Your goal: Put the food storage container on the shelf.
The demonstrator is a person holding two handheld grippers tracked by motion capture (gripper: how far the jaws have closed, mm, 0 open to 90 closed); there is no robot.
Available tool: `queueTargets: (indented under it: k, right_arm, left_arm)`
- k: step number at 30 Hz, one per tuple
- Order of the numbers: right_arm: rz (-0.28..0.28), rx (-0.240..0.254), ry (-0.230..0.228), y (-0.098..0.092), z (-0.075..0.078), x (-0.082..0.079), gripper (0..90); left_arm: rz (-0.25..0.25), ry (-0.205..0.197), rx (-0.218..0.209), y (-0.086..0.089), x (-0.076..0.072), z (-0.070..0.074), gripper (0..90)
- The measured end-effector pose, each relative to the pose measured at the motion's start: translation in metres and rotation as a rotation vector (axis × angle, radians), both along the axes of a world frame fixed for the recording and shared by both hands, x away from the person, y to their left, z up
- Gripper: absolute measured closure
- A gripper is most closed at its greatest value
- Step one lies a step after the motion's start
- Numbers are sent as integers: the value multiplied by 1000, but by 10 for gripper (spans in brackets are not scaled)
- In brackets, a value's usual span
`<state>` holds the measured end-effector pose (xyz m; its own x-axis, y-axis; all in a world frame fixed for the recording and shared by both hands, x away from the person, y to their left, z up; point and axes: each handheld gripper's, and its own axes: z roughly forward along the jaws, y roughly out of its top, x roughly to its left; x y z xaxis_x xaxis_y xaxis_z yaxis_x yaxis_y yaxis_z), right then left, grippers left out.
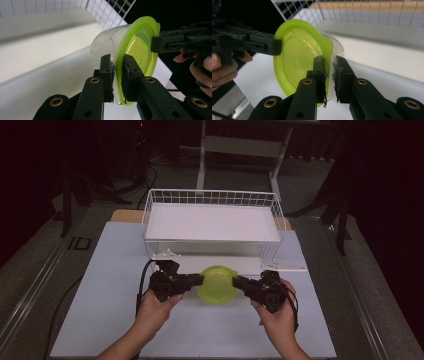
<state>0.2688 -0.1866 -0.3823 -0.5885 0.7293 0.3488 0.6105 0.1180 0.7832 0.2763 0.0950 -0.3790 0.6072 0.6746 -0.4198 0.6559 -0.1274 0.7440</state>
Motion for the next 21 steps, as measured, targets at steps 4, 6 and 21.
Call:
queueTargets:
  k: [4, 6, 21]
  right_arm:
    - [-1, -6, -15, 5, 17, 7, 803]
    - [-8, -2, -26, 6, 25, 11, 803]
    - [-61, 27, -41, 16, 66, 60, 798]
  left_arm:
    - [6, -14, 5, 4, 7, 19, 808]
    - [8, -22, 8, 5, 11, 28, 808]
    - [58, -67, 21, 7, 56, 76, 809]
